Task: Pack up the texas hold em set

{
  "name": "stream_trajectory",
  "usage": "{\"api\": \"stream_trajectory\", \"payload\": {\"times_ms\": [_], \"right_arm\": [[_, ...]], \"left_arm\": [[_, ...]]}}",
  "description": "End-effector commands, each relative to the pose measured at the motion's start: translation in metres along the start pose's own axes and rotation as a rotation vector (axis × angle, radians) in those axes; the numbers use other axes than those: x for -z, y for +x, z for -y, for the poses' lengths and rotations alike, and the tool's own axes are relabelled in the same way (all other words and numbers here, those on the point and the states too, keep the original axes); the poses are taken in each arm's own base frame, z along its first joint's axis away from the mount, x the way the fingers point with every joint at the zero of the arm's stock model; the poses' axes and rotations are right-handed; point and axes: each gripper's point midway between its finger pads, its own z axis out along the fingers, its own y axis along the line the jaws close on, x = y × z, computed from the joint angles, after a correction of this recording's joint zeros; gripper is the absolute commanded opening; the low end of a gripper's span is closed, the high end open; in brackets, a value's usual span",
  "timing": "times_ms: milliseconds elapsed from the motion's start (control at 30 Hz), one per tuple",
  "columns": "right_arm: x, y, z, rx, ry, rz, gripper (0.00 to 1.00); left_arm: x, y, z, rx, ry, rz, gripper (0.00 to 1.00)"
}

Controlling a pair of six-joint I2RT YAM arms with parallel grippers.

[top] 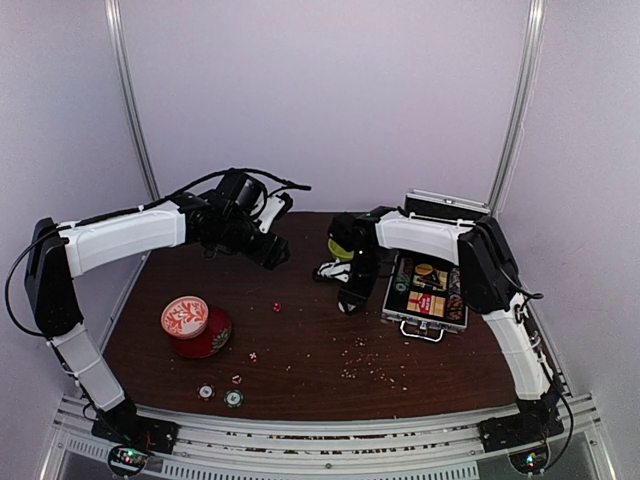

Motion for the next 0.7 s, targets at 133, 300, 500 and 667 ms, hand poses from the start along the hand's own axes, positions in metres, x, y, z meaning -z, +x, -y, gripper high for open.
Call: {"api": "stream_trajectory", "payload": {"times_ms": [133,300,500,667], "right_arm": [[-0.032,0.007,-0.015,0.008,-0.001,-0.077,0.57],[-0.039,0.012,-0.021,0.025,-0.002,-0.105,0.56],[-0.040,0.016,-0.024,0.028,-0.014,-0.119,0.49],[-0.039,0.013,-0.024,0.025,-0.017,-0.110,0.46]], "left_arm": [[0.003,-0.013,0.002,-0.005,0.015,0.039,0.66],[0.004,-0.013,0.002,-0.005,0.017,0.038,0.66],[0.003,-0.012,0.004,-0.006,0.022,0.035,0.66],[0.003,-0.012,0.003,-0.006,0.023,0.035,0.66]]}}
